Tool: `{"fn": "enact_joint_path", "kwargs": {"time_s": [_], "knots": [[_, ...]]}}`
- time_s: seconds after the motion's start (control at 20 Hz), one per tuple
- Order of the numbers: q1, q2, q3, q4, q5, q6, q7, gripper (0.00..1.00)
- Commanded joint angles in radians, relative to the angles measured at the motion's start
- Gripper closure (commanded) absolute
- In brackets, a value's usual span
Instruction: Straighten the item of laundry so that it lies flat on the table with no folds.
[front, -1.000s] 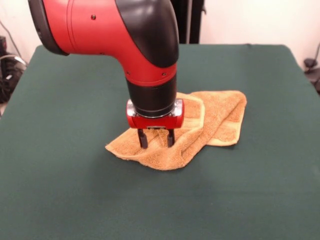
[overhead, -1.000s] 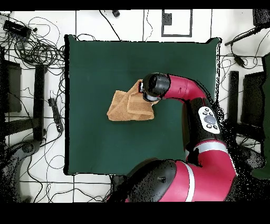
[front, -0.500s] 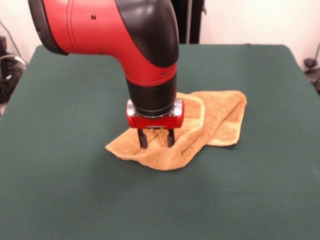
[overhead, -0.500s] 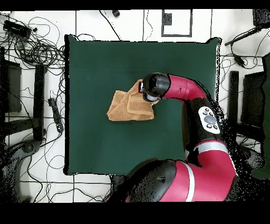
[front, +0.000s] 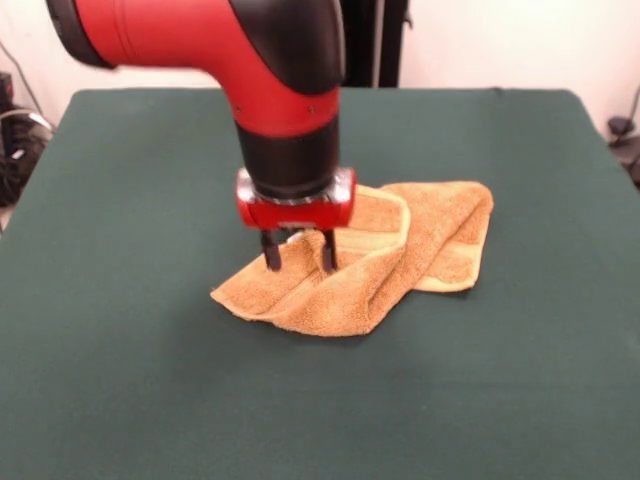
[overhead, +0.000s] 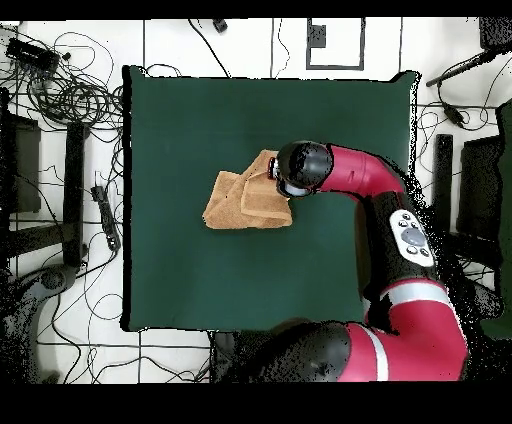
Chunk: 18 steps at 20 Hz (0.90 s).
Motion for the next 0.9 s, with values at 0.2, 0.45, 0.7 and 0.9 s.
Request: {"fn": "enact_joint_path", "kwargs": {"time_s": [0.2, 0.45, 0.7, 0.9], "knots": [[-0.055, -0.168, 0.054, 0.209, -0.009, 0.098, -0.072, 0.00], [-0.054, -0.138, 0.062, 0.186, -0.022, 0.081, -0.057, 0.00], [-0.052, -0.134, 0.061, 0.182, -0.027, 0.078, -0.048, 0.00], [-0.049, -0.130, 0.060, 0.180, -0.030, 0.075, -0.046, 0.00]]}}
